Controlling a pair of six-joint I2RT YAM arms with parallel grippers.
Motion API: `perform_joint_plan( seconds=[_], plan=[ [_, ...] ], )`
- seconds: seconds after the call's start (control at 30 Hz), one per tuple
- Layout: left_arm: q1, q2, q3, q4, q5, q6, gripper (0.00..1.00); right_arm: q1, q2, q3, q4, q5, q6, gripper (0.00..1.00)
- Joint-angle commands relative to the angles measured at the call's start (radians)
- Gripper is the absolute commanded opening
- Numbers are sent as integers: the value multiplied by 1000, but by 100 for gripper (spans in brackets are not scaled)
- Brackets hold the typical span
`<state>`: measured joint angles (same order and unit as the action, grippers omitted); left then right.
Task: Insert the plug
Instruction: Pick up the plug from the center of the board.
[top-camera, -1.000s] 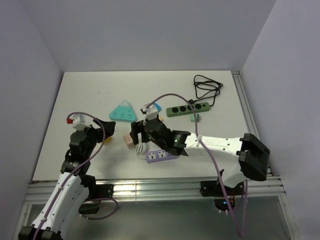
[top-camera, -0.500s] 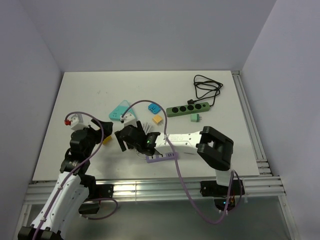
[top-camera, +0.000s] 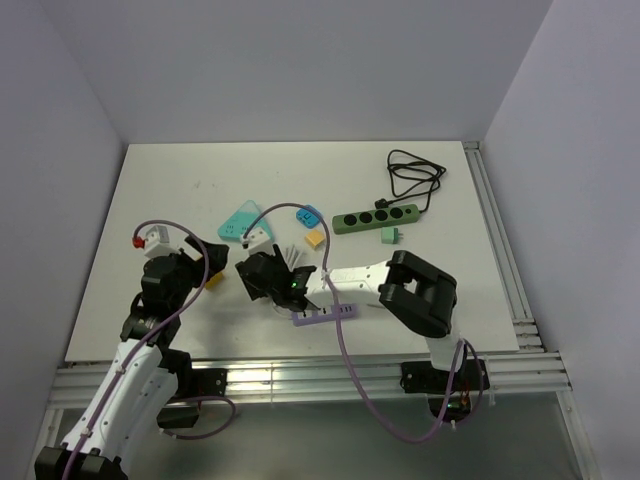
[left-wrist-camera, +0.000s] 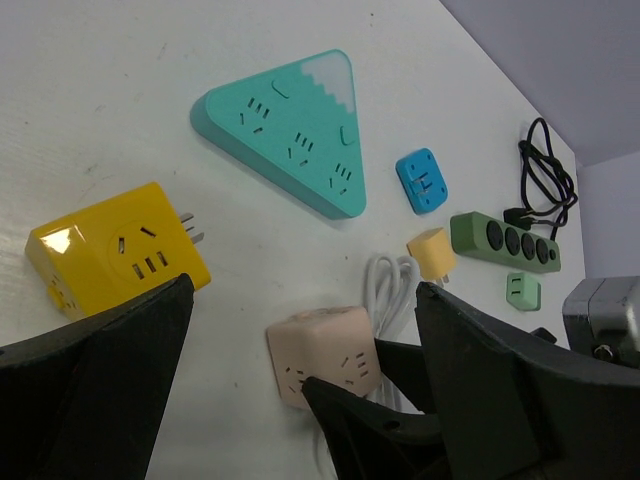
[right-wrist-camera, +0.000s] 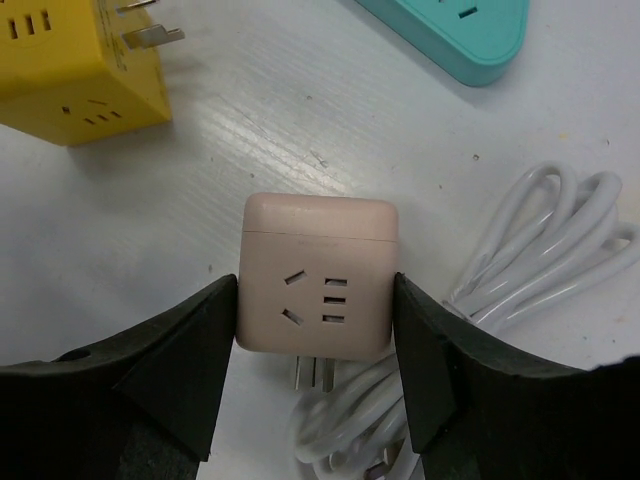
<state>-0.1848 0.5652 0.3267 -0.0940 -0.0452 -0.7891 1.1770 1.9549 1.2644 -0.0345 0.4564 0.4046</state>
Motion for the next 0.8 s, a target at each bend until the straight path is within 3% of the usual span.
perform_joint_plan(
  seconds=[0.0, 0.33, 0.43, 0.53, 0.77],
  plan=[
    [1, -11, 43, 22, 38, -9, 100, -10, -28, -59, 116, -30, -42, 66],
    [1, 42, 55, 30, 64, -2, 99, -17, 18, -37, 124, -73, -82, 78],
    [1, 41, 55, 33, 61, -1, 100, -17, 4, -80, 169, -42, -70, 62],
    [1, 54, 48, 57, 79, -1, 100, -16, -65, -173, 264, -15, -75, 56],
    [-1, 192, 66, 126, 208, -13, 99, -16, -228, -450, 616, 71, -142, 55]
  ],
)
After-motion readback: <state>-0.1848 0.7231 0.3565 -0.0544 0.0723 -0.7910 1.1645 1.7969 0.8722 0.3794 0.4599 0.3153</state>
